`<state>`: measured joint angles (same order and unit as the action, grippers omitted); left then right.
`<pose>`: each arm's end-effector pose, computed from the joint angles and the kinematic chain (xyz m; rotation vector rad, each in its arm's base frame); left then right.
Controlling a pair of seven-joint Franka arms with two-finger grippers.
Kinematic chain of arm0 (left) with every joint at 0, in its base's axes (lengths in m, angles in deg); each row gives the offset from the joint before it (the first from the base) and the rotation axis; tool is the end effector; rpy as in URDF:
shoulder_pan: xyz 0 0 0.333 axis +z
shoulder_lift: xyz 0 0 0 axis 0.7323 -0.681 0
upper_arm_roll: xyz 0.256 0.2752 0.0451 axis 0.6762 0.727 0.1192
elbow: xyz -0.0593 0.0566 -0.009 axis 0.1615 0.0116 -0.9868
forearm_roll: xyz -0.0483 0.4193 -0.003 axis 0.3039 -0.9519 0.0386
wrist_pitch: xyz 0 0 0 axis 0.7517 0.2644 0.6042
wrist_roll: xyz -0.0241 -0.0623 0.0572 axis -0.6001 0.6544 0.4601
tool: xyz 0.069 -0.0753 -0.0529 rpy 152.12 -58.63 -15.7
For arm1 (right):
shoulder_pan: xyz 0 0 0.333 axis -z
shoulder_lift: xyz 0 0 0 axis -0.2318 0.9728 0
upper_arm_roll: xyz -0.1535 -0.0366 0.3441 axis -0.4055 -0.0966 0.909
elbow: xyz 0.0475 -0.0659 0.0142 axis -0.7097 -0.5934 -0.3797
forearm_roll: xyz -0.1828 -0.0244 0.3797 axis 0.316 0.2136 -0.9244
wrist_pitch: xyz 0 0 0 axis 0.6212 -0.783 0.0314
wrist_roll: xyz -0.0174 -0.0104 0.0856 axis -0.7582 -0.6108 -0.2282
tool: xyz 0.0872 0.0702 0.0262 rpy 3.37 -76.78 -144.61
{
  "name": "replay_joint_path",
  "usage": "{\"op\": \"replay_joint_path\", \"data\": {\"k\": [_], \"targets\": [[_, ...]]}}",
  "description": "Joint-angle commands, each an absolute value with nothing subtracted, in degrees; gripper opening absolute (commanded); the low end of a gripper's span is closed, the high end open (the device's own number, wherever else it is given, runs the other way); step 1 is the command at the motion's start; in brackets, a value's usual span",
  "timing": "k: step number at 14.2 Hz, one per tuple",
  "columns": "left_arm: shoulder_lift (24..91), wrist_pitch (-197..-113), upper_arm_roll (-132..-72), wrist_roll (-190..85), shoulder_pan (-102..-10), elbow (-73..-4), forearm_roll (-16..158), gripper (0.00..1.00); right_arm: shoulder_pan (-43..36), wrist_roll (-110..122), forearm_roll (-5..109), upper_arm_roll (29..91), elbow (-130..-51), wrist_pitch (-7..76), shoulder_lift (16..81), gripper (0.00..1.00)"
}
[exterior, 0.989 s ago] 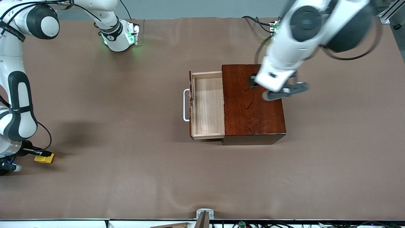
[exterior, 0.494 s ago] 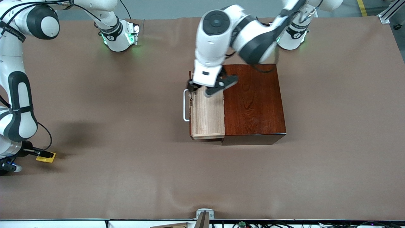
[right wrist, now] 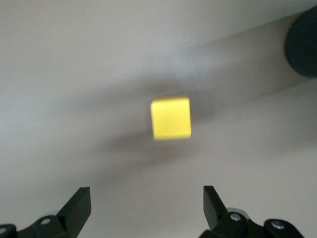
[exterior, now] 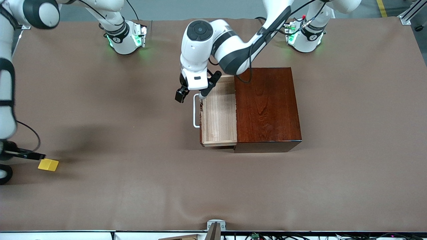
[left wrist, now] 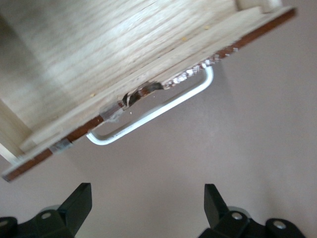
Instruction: Open drawer, take yellow block, close drawer
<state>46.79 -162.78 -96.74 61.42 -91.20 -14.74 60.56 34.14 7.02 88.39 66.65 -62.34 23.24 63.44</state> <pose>0.4815 -0.6574 0.4241 2.4377 1.5763 -0.1513 0.7481 -0.2706 0.3921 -3.0670 0.3825 0.1366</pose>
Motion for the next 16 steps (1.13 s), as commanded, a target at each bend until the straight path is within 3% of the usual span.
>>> {"op": "replay_joint_path", "data": {"k": [1, 5, 9, 12, 16], "targets": [[44.2, -163.5, -95.1, 72.4, -92.2, -11.9, 59.4, 1.0, 30.9, 1.7, 89.1, 66.9, -67.6, 15.3, 53.3, 1.0], [40.3, -164.3, -83.2, 84.0, -100.8, -8.6, 59.6, 1.0, 24.3, -5.2, 89.1, 66.9, -79.1, 13.3, 39.2, 1.0], [38.4, -164.3, -81.7, 85.3, -102.0, -8.5, 60.2, 1.0, 19.4, -4.5, 89.0, 67.1, -90.2, 18.9, 28.8, 1.0], [38.4, -162.6, -81.7, 85.0, -101.5, -8.8, 60.7, 1.0, 17.2, -4.1, 89.0, 67.2, -89.9, 18.1, 27.0, 1.0], [39.4, -155.6, -82.3, 83.8, -100.3, -8.6, 61.1, 1.0, 17.7, -1.5, 89.1, 66.8, -83.2, 9.9, 27.4, 1.0]]}}
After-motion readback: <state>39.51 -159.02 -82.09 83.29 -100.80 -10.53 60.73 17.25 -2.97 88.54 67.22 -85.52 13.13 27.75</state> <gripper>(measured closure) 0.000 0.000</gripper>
